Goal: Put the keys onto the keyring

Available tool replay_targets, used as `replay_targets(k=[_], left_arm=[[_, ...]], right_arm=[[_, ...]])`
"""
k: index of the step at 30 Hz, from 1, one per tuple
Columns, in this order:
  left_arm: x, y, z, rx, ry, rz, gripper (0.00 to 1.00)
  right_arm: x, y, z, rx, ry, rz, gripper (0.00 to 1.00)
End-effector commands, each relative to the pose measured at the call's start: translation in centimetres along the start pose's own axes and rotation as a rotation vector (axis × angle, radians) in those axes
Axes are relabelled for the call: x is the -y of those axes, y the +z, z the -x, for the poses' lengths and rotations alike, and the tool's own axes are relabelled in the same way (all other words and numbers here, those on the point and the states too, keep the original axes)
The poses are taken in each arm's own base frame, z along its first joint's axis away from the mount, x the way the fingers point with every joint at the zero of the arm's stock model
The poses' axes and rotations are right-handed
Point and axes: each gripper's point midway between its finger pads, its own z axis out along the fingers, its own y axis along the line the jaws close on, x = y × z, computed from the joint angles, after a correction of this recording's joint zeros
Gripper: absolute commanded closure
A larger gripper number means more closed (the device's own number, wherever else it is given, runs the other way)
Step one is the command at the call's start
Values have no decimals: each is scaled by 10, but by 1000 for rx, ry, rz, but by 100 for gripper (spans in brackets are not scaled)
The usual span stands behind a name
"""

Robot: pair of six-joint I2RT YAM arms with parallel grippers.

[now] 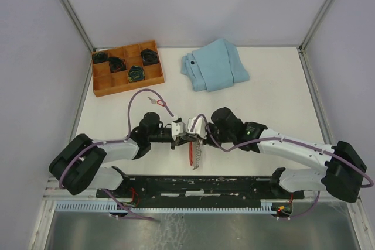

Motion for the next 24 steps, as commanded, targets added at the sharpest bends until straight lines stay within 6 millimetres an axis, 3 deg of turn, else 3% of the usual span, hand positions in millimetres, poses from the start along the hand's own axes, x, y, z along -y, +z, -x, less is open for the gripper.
replay_targets(k=[1, 24], left_arm=[[-6, 5, 16, 41, 80, -28, 97], [-4, 3, 21, 58, 87, -31, 97]], right_arm=[[6, 5, 17, 50, -69, -44, 99], [1, 10, 11, 4, -99, -49, 99]])
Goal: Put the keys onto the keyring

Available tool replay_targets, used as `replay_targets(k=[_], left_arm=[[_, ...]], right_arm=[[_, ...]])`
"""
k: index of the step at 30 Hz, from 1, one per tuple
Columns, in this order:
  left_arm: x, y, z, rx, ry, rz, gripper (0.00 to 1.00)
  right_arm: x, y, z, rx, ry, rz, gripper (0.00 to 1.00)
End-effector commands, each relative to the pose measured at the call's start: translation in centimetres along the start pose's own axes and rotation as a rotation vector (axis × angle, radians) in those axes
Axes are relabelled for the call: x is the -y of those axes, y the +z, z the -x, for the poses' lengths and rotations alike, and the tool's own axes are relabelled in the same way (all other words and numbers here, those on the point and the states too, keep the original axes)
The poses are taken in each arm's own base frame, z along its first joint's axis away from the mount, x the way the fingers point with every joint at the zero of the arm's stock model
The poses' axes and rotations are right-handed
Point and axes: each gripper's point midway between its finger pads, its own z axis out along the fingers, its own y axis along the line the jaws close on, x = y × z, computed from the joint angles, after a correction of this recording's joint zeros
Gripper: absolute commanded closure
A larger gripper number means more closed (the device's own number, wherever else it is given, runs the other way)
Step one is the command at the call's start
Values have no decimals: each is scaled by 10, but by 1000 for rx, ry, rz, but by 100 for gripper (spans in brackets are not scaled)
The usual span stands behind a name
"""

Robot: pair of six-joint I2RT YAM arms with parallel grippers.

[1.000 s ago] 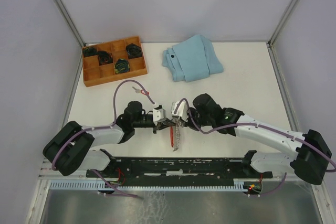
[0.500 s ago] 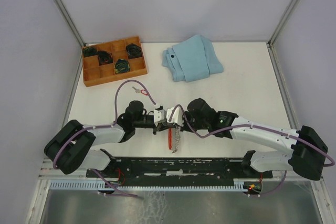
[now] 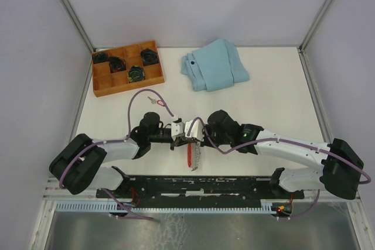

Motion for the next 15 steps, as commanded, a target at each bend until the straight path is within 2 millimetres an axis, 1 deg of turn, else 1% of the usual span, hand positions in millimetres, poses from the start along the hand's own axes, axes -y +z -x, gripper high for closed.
replay_targets(k=[1, 6, 15], left_arm=[[-9, 3, 26, 69, 110, 1, 97], [-9, 3, 25, 68, 106, 0, 97], [-8, 3, 27, 76, 112, -5, 97]], right_arm=[[3, -3, 11, 30, -21, -18, 99], [2, -7, 13, 48, -21, -19, 99], [2, -5, 11, 41, -18, -18, 99]])
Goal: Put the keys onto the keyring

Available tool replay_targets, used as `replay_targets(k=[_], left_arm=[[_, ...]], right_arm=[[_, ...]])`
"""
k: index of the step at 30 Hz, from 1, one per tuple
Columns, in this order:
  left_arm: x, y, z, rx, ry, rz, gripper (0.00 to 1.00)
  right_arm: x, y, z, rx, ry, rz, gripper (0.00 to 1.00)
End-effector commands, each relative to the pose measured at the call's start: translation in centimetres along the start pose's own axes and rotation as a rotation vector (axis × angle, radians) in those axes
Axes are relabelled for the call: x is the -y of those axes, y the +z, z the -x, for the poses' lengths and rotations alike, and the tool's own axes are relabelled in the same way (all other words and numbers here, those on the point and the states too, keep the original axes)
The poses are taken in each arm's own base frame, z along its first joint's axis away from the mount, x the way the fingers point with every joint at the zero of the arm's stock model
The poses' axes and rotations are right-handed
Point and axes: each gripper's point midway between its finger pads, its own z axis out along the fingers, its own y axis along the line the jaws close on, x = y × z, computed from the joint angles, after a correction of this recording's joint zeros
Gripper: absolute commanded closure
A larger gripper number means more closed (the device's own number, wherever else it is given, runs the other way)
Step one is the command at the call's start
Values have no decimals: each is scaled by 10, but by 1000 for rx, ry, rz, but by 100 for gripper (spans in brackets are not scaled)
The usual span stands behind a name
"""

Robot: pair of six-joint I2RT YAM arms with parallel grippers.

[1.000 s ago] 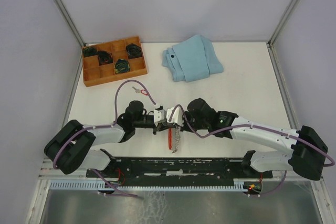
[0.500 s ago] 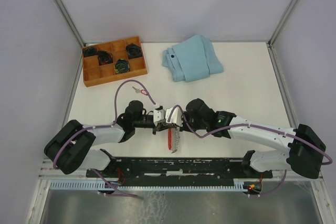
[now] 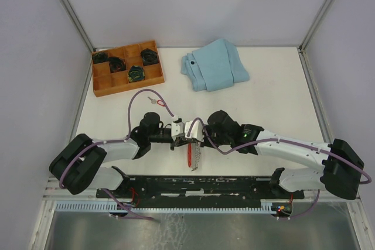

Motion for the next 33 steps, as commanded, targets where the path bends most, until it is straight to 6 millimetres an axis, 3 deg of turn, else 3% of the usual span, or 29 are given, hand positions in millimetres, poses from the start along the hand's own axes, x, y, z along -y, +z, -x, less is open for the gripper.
replay_targets(k=[1, 19, 33], left_arm=[[-8, 3, 27, 75, 111, -5, 97], [-5, 1, 26, 78, 133, -13, 97], [-1, 3, 26, 82, 132, -40, 97]], right_arm=[[3, -3, 9, 34, -14, -20, 99], [1, -13, 9, 59, -9, -29, 99], [-2, -5, 13, 79, -4, -8, 99]])
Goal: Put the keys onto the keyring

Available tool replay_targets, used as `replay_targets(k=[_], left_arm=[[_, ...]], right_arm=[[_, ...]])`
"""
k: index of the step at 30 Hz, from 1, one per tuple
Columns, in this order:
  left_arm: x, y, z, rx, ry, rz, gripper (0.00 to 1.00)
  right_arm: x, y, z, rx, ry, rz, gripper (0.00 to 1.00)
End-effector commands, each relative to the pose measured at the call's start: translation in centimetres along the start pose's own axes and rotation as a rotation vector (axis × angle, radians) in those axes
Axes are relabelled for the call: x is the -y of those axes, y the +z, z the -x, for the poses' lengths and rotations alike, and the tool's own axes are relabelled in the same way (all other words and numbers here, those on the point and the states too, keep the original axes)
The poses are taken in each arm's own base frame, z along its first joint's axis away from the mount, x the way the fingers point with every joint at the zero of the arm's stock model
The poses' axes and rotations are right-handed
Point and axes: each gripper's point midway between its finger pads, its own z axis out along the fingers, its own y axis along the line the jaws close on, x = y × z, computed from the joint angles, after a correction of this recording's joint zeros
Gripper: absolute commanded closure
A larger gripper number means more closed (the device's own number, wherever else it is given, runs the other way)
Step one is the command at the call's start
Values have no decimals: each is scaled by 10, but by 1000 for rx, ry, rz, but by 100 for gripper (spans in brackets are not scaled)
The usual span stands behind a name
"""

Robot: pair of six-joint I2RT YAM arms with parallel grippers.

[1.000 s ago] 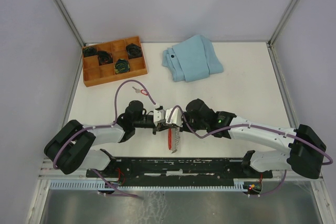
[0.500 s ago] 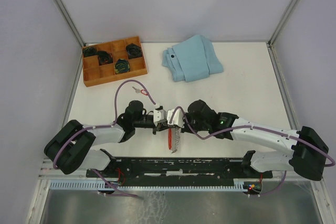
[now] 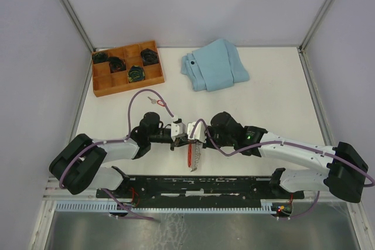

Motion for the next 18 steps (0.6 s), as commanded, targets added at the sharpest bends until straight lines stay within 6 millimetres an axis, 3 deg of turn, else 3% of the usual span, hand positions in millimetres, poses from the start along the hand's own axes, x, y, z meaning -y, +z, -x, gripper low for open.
replay_targets(k=[1, 18], left_arm=[[-5, 3, 23, 69, 126, -17, 97], [-5, 4, 23, 69, 118, -27, 97]], right_arm=[[1, 2, 14, 55, -1, 0, 99], [-1, 4, 13, 53, 5, 8, 99]])
